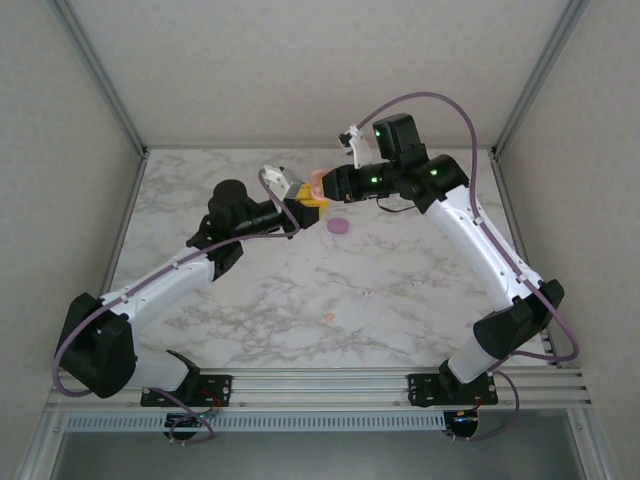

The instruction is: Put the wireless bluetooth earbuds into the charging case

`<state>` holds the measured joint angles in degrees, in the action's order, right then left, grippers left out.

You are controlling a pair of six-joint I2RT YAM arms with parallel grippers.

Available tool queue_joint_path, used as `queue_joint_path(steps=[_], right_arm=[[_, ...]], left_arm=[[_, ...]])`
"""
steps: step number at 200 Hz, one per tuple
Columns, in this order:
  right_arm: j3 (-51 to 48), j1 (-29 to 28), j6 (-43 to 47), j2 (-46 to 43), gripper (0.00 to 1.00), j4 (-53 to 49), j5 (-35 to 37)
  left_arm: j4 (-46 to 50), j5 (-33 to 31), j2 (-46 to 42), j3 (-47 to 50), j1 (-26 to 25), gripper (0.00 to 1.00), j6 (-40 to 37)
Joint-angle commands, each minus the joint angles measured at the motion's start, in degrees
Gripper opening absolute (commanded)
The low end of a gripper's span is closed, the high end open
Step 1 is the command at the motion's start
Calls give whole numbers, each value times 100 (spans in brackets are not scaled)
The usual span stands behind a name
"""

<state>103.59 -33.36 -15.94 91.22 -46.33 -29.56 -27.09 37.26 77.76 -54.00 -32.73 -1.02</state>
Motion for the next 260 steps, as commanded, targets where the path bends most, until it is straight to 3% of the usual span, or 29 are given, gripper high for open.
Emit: queue_joint_path(steps=[1,41,140,180,260], right_arm=[[-95,-55,1111,-74,22,46,-378],[-175,-49,2159,-121,23,5,-298],[-519,-52,5326,-403,21,-272,-1311],[-500,-46,5819,-343,22,-252,-1169],[-171,-40,6304,-261,34,-507,-791]], left_arm=[[-226,655,-296,-395,-59,24,93],[-62,869,-400,-460,-58,24,102],[578,1575,-392,-830,-58,24,-40],[937,1750,-393,-942,-67,24,-222],[1162,1790,-463,-956,-67,24,-389]])
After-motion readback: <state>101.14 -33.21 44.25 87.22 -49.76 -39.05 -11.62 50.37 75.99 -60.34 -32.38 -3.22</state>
